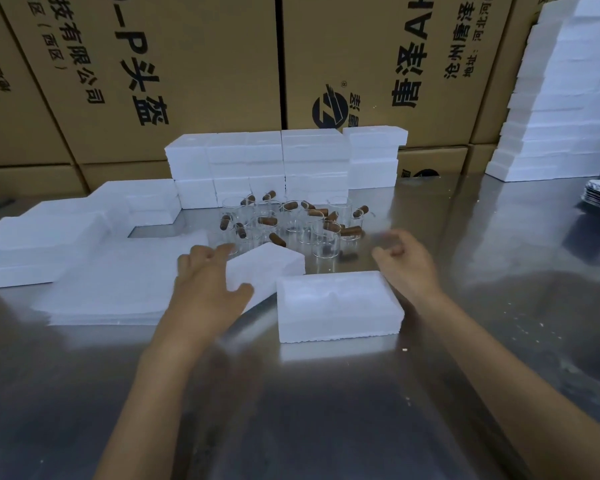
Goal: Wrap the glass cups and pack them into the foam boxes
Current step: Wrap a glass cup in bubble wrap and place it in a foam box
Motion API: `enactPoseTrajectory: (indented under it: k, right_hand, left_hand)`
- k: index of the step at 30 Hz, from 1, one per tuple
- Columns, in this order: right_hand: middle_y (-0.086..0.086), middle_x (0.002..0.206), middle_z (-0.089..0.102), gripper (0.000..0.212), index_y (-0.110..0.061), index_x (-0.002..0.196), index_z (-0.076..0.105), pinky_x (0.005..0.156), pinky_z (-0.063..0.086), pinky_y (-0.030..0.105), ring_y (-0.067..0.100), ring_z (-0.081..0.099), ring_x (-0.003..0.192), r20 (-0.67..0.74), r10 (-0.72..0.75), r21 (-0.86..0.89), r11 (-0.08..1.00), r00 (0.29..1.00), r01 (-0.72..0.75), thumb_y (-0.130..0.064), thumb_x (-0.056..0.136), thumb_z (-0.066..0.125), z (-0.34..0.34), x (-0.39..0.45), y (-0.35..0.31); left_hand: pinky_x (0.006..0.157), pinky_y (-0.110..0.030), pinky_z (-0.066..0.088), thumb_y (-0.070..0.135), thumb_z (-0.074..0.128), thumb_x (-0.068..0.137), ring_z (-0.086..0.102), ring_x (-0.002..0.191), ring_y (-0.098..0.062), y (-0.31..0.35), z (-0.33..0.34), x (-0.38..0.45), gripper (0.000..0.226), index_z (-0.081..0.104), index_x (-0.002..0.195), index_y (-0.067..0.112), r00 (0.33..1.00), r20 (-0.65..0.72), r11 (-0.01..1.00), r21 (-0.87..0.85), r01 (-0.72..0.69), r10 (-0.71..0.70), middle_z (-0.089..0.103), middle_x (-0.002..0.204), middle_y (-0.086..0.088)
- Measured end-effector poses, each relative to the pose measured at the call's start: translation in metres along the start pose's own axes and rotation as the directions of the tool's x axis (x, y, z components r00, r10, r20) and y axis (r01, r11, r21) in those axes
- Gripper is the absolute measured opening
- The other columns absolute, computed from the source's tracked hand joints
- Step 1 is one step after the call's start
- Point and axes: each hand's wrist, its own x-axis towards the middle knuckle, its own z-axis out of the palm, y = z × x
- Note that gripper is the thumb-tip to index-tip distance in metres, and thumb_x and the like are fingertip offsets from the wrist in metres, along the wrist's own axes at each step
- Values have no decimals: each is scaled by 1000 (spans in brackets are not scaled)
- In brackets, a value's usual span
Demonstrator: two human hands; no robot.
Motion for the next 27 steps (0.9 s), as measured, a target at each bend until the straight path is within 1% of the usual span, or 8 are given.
enactPoseTrajectory:
  k: [3, 6, 9, 11, 14, 18, 22, 27]
  right_hand:
    - [-5, 96, 66, 55, -40, 137, 43, 81, 54, 34, 16, 66, 87, 291, -12, -205, 976, 957, 75, -41, 85, 61, 29, 29, -23]
    - [3, 132, 59, 49, -38, 139, 43, 98, 49, 41, 27, 59, 114, 460, -11, -425, 875, 888, 231, -43, 91, 57, 61, 43, -37]
    - [5, 127, 62, 33, -25, 123, 52, 99, 47, 41, 28, 59, 112, 460, -6, -559, 775, 888, 295, -44, 96, 50, 77, 49, -39]
    - [5, 119, 64, 39, -20, 121, 51, 94, 48, 41, 28, 59, 110, 420, -24, -571, 770, 907, 285, -50, 97, 49, 76, 49, -37]
    - [-2, 90, 61, 46, -21, 99, 48, 72, 50, 36, 24, 61, 91, 323, -154, -538, 782, 934, 315, -66, 89, 52, 62, 41, -42]
    - [-7, 62, 47, 58, -22, 73, 39, 47, 32, 29, 13, 47, 57, 85, -420, -371, 828, 903, 420, -76, 76, 60, 38, 8, -60]
    - [-5, 69, 55, 51, -23, 79, 41, 57, 45, 34, 12, 54, 64, 77, -459, -129, 876, 885, 465, -68, 72, 65, 25, -28, -79]
    - [-7, 80, 64, 59, -41, 116, 38, 63, 54, 34, 8, 60, 69, 44, -441, 82, 896, 896, 437, -56, 71, 74, 26, -58, -97]
  left_hand:
    - [103, -29, 26, 27, 62, 93, 30, 129, -21, 28, 12, 9, 49, 52, 141, 24, 987, 17, 986, -37, -161, 162, 48, 136, -6]
    - [99, -29, 28, 26, 59, 95, 35, 127, -24, 45, 31, 21, 38, 60, 133, 25, 961, 90, 965, -26, -259, 261, 53, 128, -6]
    - [98, -30, 30, 26, 57, 96, 37, 128, -23, 45, 44, 35, 32, 64, 127, 28, 962, 128, 970, -58, -236, 242, 54, 127, -4]
    - [95, -27, 30, 22, 57, 95, 40, 126, -21, 40, 47, 38, 30, 65, 124, 26, 978, 49, 972, -134, -195, 203, 56, 126, -2]
    - [104, -28, 35, 19, 57, 96, 44, 127, -18, 33, 48, 36, 32, 63, 127, 25, 984, -100, 959, -229, -166, 147, 58, 132, 3]
    - [106, -35, 43, 23, 67, 91, 47, 127, -13, 32, 45, 30, 55, 47, 140, 33, 971, -174, 897, -383, -219, 163, 52, 137, 10]
    - [97, -15, 40, 23, 78, 83, 44, 122, 5, 40, 38, 28, 82, 31, 145, 48, 943, -180, 829, -449, -332, 280, 42, 143, 16]
    - [95, -21, 45, 18, 78, 82, 49, 126, -2, 50, 39, 22, 77, 41, 143, 46, 926, -263, 787, -493, -370, 271, 50, 138, 20]
